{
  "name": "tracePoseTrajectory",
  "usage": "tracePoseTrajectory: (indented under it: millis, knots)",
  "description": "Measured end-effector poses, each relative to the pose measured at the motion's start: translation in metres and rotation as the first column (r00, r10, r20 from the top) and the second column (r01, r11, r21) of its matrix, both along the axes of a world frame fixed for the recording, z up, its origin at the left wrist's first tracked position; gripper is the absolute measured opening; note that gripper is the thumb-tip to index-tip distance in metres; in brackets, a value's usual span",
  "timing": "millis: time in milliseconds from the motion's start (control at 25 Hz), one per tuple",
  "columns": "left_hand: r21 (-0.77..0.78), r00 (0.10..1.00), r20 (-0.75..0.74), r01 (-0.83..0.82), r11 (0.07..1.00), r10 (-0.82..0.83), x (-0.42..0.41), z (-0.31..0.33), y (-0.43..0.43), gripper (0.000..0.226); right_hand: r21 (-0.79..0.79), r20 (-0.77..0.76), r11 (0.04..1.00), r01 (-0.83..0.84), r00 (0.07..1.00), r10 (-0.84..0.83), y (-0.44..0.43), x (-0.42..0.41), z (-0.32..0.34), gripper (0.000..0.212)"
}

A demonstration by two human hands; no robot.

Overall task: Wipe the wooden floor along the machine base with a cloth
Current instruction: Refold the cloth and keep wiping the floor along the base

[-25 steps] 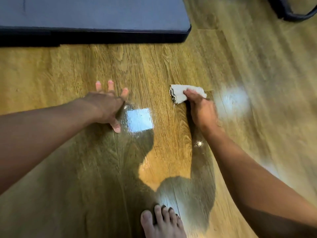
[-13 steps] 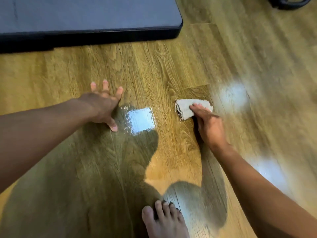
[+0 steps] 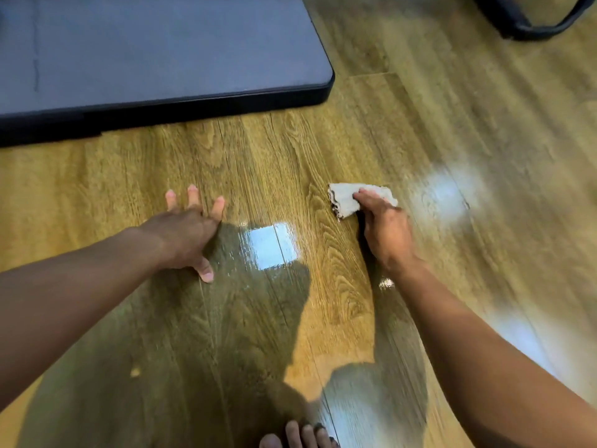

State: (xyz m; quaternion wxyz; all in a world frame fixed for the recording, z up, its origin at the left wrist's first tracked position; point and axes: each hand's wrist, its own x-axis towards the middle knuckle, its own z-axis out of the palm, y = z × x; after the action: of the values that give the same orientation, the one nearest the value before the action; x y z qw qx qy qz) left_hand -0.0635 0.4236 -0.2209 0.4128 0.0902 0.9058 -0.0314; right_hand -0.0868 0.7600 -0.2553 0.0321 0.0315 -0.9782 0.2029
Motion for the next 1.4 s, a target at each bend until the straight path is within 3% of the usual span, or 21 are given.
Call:
tracePoseTrajectory:
  millis: [360, 640, 880, 960, 1040, 1080, 1120, 1200, 1280, 1320, 1400]
  knots:
    - [0.010, 1.000, -0.006, 0.008, 1.000, -0.008, 0.001, -0.001, 0.000, 0.136, 0.125, 0.086, 0.992, -0.015, 0.996, 0.005, -0.045, -0.144, 0.002, 0.046]
    - [0.017, 1.000, 0.014, -0.011, 1.000, 0.011, 0.002, 0.004, 0.003, 0.137, 0.128, 0.136, 0.991, 0.041, 0.989, -0.059, -0.075, -0.176, 0.018, 0.045]
    - [0.048, 0.998, 0.039, -0.051, 0.998, 0.049, 0.002, 0.009, 0.005, 0.134, -0.120, 0.133, 0.989, 0.081, 0.989, -0.064, -0.080, -0.132, 0.037, 0.026]
    - [0.058, 0.998, 0.041, -0.058, 0.997, 0.056, 0.002, 0.009, 0.004, 0.134, -0.439, 0.305, 0.855, 0.274, 0.941, -0.145, -0.071, -0.122, 0.047, 0.019]
    - [0.055, 0.997, 0.046, -0.061, 0.997, 0.059, 0.002, 0.010, 0.005, 0.133, -0.583, 0.483, 0.655, 0.481, 0.853, -0.196, -0.055, -0.118, 0.057, 0.024]
    - [0.053, 0.998, 0.045, -0.057, 0.997, 0.054, 0.001, 0.010, 0.005, 0.133, -0.550, 0.506, 0.652, 0.522, 0.829, -0.237, -0.045, -0.117, 0.059, 0.024]
    - [0.050, 0.998, 0.046, -0.054, 0.997, 0.052, 0.001, 0.011, 0.005, 0.133, -0.446, 0.455, 0.738, 0.507, 0.838, -0.300, -0.036, -0.114, 0.060, 0.026]
    - [0.043, 0.997, 0.049, -0.056, 0.997, 0.054, 0.000, 0.011, 0.006, 0.133, -0.180, 0.206, 0.911, 0.371, 0.920, -0.334, -0.027, -0.099, 0.058, 0.035]
    - [0.040, 0.997, 0.047, -0.054, 0.998, 0.052, 0.000, 0.011, 0.006, 0.132, -0.056, 0.105, 0.996, 0.068, 0.993, -0.062, -0.038, -0.076, 0.045, 0.029]
    - [0.038, 0.997, 0.048, -0.058, 0.998, 0.056, 0.000, 0.012, 0.006, 0.132, 0.011, 0.130, 0.998, -0.061, 0.990, 0.059, -0.048, -0.064, 0.036, 0.023]
    - [0.037, 0.996, 0.051, -0.069, 0.997, 0.067, 0.001, 0.014, 0.008, 0.132, 0.145, 0.189, 0.979, -0.142, 0.975, 0.113, -0.062, -0.057, 0.018, 0.024]
